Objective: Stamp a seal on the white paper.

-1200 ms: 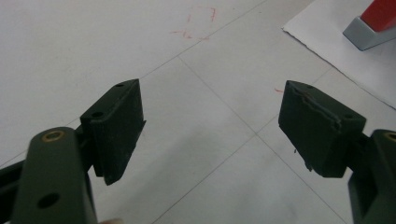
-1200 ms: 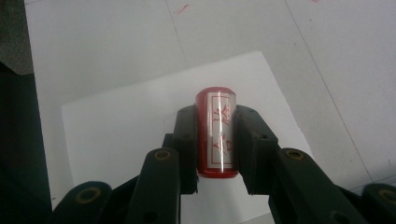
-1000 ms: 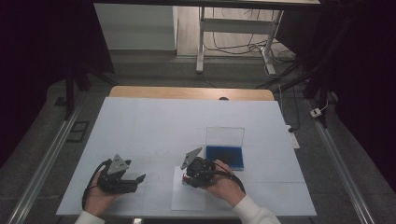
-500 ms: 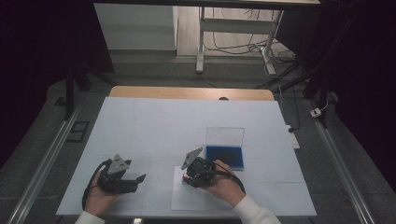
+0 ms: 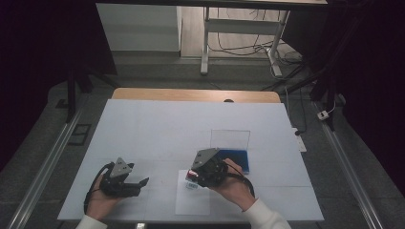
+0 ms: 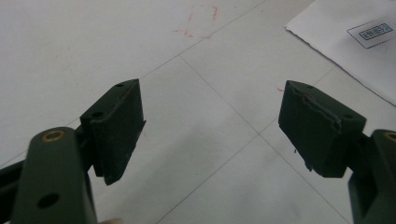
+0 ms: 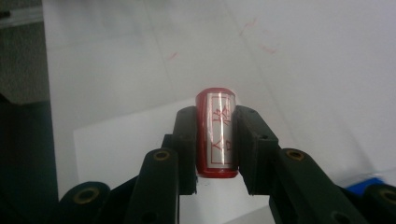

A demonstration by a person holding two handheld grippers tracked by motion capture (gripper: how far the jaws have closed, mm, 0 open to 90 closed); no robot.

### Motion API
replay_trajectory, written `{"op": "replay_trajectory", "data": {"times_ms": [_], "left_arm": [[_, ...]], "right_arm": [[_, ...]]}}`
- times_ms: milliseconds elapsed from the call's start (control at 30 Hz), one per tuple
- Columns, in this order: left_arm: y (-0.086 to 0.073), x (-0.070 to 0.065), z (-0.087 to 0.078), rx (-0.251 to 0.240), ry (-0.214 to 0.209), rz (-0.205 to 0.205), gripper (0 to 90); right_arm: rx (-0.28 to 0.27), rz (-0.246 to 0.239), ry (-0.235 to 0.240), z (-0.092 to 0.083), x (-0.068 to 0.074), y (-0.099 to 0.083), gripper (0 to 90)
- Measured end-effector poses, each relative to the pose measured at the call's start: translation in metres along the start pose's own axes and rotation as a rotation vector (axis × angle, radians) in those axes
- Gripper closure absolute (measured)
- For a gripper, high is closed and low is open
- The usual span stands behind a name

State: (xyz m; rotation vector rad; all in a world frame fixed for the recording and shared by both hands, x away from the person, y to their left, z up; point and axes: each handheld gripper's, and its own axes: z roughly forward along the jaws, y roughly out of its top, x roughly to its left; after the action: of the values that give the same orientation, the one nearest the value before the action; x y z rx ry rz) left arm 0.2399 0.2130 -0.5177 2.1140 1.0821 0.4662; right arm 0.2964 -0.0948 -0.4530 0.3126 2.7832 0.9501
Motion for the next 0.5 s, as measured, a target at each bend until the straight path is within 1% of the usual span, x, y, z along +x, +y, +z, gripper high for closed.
{"op": "replay_trajectory", "data": {"times_ms": [100,200,500], "left_arm": [[0.000,0.000,0.000,0.001,-0.001,0.002,22.6],[0.000,-0.001,-0.001,-0.002,0.000,0.001,22.7],[0.000,-0.001,-0.001,-0.004,0.002,-0.001,22.7]], "right_arm": [[-0.033,0.019,0.000,-0.014,-0.004,0.000,70.0],[-0.049,0.034,-0.002,-0.023,-0.007,-0.001,70.0],[-0.077,0.064,-0.016,-0.035,-0.017,-0.007,70.0]]}}
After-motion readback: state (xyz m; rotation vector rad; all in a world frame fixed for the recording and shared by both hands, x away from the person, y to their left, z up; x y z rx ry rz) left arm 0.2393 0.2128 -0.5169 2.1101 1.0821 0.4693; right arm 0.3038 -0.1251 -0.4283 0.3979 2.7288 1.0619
